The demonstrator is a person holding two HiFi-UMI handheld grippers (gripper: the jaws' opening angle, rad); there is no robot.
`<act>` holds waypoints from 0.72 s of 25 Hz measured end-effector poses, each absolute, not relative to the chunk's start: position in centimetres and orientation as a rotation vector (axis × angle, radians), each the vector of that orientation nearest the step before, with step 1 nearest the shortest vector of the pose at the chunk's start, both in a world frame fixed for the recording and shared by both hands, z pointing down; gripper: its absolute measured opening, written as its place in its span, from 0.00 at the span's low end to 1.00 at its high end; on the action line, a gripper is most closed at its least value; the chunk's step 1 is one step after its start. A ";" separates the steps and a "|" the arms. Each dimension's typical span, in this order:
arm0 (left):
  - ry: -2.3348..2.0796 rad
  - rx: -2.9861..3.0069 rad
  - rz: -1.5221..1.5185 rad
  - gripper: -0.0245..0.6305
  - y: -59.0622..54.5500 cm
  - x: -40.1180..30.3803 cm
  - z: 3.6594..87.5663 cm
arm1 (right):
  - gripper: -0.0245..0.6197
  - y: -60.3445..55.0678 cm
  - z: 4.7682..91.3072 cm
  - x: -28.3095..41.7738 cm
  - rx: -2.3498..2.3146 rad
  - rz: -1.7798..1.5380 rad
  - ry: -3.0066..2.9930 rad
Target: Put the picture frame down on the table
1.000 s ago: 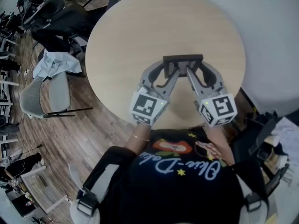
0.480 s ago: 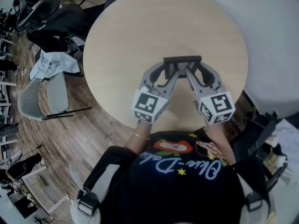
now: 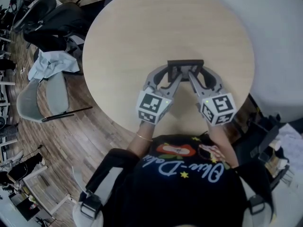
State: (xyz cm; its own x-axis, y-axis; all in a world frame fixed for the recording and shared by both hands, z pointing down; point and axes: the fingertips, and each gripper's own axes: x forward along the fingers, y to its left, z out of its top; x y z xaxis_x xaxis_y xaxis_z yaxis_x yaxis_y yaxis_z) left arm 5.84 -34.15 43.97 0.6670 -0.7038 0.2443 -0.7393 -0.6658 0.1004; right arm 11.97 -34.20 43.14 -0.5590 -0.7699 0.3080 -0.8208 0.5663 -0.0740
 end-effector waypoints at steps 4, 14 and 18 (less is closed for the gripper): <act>-1.166 2.667 0.305 0.27 -34.5 6.0 45.3 | 0.26 -34.5 44.8 12.4 1.332 0.372 -2.528; -1.122 2.599 0.390 0.27 -35.2 6.3 49.0 | 0.26 -35.3 48.7 12.8 1.310 0.522 -2.466; -1.108 2.575 0.415 0.27 -35.2 6.5 50.3 | 0.26 -35.4 50.0 13.0 1.293 0.566 -2.445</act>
